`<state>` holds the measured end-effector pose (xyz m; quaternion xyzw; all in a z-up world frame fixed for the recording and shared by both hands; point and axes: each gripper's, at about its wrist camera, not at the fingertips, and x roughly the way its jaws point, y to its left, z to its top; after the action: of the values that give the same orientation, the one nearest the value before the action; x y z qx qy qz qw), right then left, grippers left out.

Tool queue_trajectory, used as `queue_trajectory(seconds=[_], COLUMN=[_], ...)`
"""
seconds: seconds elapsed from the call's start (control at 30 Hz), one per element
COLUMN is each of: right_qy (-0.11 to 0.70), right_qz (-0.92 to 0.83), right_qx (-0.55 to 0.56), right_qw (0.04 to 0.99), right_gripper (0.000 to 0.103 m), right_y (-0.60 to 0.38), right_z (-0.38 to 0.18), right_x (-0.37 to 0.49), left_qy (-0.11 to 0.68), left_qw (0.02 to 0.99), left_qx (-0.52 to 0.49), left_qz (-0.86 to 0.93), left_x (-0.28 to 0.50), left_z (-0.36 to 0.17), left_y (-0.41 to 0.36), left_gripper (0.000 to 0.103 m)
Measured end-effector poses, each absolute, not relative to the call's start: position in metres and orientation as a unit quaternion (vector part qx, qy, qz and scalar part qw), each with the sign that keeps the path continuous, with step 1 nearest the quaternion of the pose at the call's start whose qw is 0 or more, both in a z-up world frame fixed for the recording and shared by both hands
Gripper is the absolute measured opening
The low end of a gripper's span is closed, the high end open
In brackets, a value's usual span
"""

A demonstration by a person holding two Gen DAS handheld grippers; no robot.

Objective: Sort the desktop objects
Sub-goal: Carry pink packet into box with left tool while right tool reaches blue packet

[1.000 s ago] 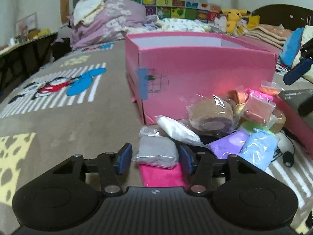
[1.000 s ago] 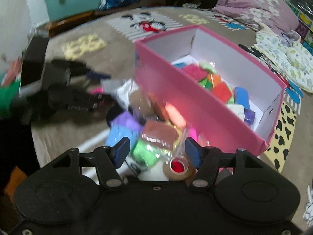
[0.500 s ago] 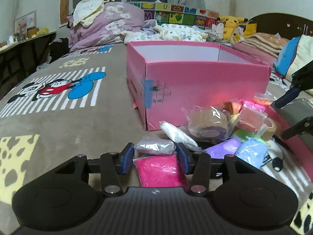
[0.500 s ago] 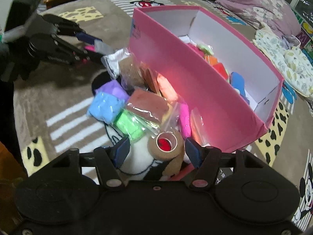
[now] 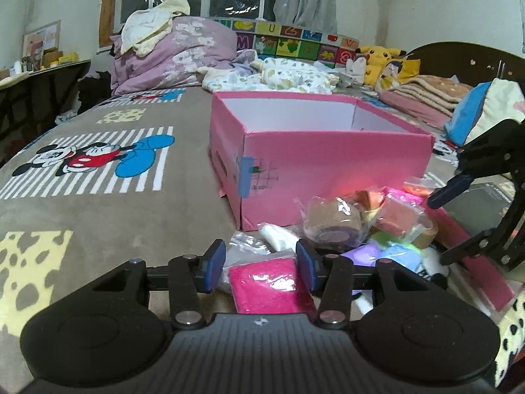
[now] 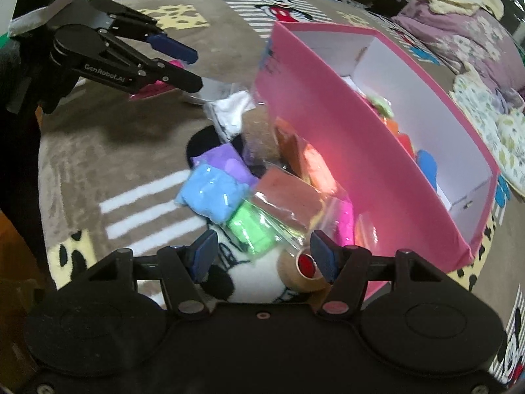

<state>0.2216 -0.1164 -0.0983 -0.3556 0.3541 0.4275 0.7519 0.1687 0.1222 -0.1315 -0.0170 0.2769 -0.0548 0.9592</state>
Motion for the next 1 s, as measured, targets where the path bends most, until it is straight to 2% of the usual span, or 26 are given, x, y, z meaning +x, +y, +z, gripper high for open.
queue_trajectory(seconds=[0.3, 0.57, 1.0], right_qy=[0.327, 0.28, 0.262], right_qz=[0.45, 0.474, 0.491], right_qx=[-0.364, -0.431, -0.45], right_qw=[0.747, 0.715, 0.698], right_gripper=[0.062, 0.062, 0.062], right_y=[-0.101, -0.082, -0.068], right_z=[-0.096, -0.105, -0.109], right_x=[0.211, 0.19, 0.188], left_qy=[0.247, 0.216, 0.172], left_qw=[0.966, 0.972, 0.978], left_qx=[-0.052, -0.063, -0.087], left_qz=[-0.061, -0.073, -0.082], left_x=[0.163, 0.167, 0.181], left_z=[-0.114, -0.091, -0.059], left_y=[0.127, 0.12, 0.112], left_gripper=[0.046, 0.046, 0.046])
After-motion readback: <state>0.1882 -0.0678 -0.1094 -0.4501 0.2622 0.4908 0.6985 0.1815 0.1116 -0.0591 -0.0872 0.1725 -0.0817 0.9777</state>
